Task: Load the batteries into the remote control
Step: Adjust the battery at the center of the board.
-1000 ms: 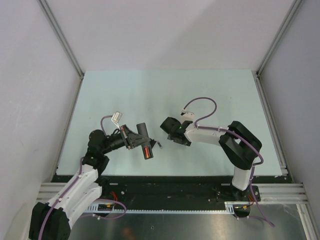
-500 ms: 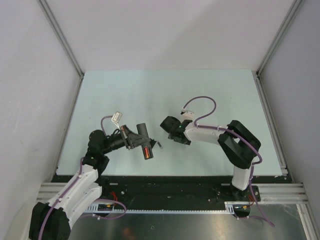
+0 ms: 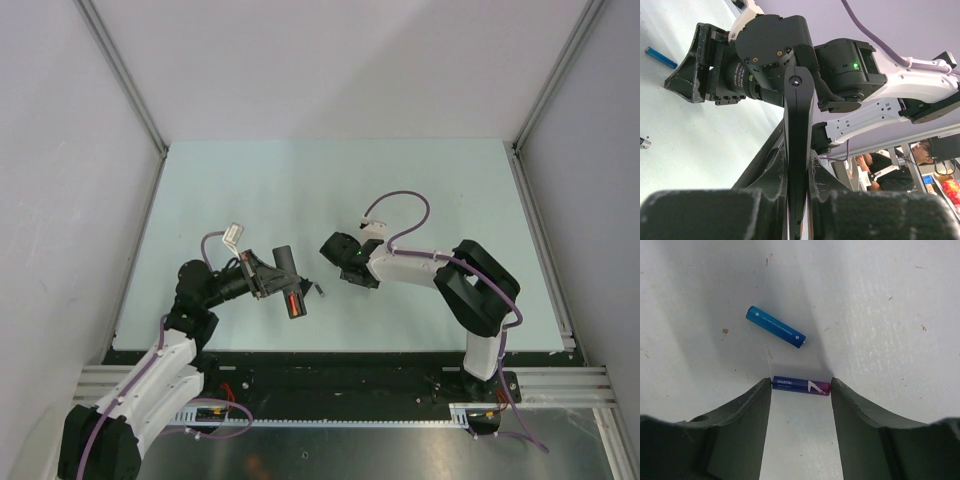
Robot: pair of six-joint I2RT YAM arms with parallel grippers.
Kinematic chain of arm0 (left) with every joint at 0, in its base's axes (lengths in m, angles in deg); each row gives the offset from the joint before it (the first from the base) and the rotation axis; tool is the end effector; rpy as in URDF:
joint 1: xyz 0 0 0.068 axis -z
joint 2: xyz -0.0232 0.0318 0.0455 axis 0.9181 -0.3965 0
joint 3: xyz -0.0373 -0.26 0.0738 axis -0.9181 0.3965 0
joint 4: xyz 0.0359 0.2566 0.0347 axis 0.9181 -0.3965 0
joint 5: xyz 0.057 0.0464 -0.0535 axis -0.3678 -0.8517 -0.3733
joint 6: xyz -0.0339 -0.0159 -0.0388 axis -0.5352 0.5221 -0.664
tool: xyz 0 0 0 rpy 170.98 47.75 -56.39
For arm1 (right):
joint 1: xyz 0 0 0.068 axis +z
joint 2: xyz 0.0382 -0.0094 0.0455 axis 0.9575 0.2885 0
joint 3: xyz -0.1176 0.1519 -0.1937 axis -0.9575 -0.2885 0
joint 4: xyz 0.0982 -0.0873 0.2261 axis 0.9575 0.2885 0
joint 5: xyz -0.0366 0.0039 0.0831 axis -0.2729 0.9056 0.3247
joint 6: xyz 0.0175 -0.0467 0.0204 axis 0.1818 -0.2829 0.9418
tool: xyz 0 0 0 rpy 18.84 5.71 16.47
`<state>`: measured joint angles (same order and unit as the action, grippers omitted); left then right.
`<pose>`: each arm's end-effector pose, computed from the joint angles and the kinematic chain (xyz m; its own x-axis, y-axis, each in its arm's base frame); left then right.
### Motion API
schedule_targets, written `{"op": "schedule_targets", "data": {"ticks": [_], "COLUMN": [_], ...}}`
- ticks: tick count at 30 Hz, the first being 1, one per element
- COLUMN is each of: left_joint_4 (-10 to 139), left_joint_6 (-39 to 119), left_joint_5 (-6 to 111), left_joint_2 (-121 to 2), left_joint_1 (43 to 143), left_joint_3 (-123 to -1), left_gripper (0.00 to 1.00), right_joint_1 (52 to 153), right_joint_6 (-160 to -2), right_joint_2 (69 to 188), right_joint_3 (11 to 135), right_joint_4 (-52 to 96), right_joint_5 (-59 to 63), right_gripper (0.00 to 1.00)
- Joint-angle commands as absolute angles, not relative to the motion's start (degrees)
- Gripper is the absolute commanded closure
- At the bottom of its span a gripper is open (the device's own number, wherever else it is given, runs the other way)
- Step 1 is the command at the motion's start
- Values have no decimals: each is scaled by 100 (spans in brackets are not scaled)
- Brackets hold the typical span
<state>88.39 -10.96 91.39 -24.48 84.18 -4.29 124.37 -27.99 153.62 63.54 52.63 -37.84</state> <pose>0.1489 -0.0746 0.2323 -0.8036 -0.3817 -0.4567 0.4132 0.1946 -0.8896 0.2366 0.2631 0.1558 -0.7749 0.2006 -0.5994 0.2391 0.9709 0.0159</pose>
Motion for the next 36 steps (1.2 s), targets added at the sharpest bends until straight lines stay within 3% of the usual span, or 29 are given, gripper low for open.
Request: {"op": "schedule_targets", "data": {"ticks": [1,12,19,25,28,29,30,36], "left_joint_4": [9010,9010,9010,9010,9010,9010,9010,9010], "left_joint_6": [-1098,-1072,-1107,-1150,-1168,-1160,-1159,-1168], "left_joint_5": [9123,9123,9141,9088,9114,9123,9132,9150], "left_joint_2": [-2332,-2323,-2297,-2209,-2156,-2156,-2139,-2121], "left_joint_1": [8457,8457,8457,8457,8457,8457,8457,8466], "left_joint_3": [-385,-367,-411,-385,-358,-350,-350,-367], "left_gripper": [100,100,100,100,100,100,100,100], "right_joint_1": [12412,12561,12605,12359,12342,12290,12254,12157], "right_joint_6": [-2758,-3301,-5953,-8766,-10059,-10209,-10533,-11511], "right_joint_2": [15576,15216,14575,13854,13432,13414,13405,13325], "right_joint_3": [6437,6437,6428,5814,5295,5303,5277,4986], "right_joint_4": [5287,5305,5042,4120,3530,3547,3565,3468], "right_joint_5": [-3712,-4054,-4178,-2810,-2561,-2534,-2508,-1735], "right_gripper": [46,66,66,68,76,88,92,100]}}
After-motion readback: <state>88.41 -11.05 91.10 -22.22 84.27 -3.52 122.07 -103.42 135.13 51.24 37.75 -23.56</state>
